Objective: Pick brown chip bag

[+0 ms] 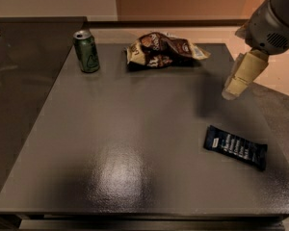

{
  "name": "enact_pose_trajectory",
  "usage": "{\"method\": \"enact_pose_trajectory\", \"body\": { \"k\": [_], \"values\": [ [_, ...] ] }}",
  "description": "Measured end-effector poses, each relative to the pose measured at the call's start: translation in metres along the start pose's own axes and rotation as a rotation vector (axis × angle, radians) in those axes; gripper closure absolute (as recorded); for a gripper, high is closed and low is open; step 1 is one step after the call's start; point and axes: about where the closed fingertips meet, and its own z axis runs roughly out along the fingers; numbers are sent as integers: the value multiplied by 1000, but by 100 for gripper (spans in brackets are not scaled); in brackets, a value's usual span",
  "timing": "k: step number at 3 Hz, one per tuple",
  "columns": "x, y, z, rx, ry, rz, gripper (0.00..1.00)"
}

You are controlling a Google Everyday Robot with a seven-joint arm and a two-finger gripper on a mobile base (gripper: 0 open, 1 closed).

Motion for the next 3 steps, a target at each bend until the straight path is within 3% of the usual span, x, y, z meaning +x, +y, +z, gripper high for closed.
{"method": "enact_pose_trajectory", "body": {
  "k": [2, 3],
  "values": [
    [-18, -61, 34, 98, -117, 102, 0],
    [-33, -87, 57, 114, -180, 129, 0]
  ]
}}
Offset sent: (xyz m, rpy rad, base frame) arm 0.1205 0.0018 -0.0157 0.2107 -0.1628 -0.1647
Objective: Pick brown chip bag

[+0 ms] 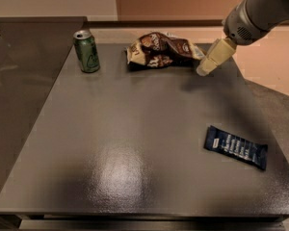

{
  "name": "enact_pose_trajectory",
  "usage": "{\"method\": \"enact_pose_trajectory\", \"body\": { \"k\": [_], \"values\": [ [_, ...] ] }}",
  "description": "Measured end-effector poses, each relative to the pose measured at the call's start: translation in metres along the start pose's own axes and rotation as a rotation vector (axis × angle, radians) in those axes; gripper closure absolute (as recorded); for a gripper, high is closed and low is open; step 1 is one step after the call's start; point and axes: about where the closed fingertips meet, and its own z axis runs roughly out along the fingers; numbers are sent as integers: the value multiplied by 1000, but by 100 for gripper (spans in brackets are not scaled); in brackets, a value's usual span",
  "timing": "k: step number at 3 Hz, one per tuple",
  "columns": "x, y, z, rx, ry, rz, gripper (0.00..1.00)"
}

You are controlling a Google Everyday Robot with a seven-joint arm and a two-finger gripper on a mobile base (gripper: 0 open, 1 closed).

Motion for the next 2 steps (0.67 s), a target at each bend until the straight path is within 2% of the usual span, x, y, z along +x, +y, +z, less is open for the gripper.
{"method": "enact_pose_trajectory", "body": {
  "k": [1, 2],
  "values": [
    [-14, -14, 29, -3, -49, 13, 0],
    [-24, -22, 59, -12, -72, 22, 0]
  ]
}}
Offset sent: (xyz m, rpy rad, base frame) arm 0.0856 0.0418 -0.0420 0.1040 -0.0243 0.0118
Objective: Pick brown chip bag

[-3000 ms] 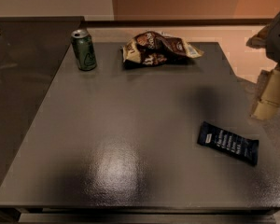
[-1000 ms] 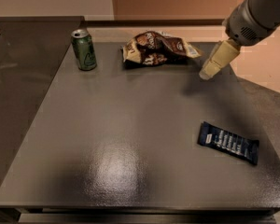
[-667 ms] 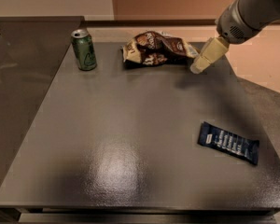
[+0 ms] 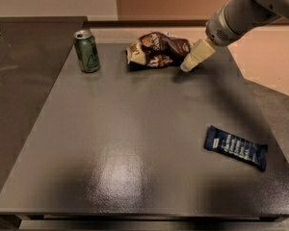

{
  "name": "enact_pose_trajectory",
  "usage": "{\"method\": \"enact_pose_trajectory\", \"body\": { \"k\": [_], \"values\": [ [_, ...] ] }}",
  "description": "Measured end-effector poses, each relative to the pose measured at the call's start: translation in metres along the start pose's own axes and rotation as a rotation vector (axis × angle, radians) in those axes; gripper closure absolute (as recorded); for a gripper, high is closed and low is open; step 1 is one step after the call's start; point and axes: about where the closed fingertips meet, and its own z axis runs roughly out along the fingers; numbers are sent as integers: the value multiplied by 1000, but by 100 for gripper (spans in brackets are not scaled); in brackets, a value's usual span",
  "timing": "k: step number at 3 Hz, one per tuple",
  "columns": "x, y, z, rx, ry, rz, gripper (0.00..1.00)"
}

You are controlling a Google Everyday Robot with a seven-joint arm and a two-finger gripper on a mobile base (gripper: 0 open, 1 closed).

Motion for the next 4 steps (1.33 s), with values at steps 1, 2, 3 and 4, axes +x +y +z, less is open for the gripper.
{"method": "enact_pose_trajectory", "body": {
  "k": [1, 2, 3, 4],
  "values": [
    [-8, -7, 27, -10, -11, 7, 0],
    [-12, -15, 49, -16, -13, 12, 0],
    [-15, -24, 67, -18, -7, 16, 0],
    [-16, -33, 78, -18, -2, 22, 0]
  ]
}}
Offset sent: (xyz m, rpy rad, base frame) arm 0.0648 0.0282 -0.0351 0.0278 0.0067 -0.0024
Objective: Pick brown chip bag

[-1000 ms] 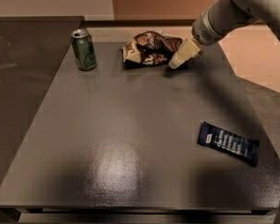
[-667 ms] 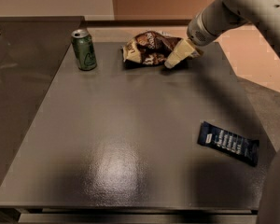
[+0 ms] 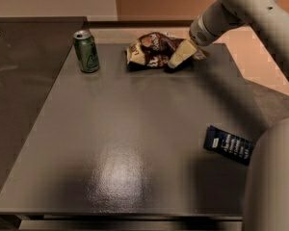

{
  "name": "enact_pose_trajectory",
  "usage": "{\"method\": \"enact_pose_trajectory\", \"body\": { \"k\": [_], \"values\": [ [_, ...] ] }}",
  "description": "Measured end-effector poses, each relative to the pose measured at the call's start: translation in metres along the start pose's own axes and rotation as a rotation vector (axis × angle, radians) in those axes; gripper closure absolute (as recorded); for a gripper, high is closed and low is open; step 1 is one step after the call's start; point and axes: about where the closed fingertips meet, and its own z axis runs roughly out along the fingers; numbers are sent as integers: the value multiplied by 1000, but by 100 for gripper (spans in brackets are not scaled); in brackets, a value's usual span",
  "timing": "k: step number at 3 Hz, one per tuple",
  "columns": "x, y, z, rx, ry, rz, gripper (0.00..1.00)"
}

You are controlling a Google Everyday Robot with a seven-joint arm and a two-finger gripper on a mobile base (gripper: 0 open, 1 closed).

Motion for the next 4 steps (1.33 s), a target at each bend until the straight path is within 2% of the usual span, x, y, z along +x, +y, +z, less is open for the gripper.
{"method": "enact_pose_trajectory", "body": {
  "k": [1, 2, 4],
  "values": [
    [0, -4, 7, -10, 5, 1, 18],
    [0, -4, 5, -15, -2, 6, 41],
    [-3, 2, -18, -17, -45, 15, 88]
  ]
}}
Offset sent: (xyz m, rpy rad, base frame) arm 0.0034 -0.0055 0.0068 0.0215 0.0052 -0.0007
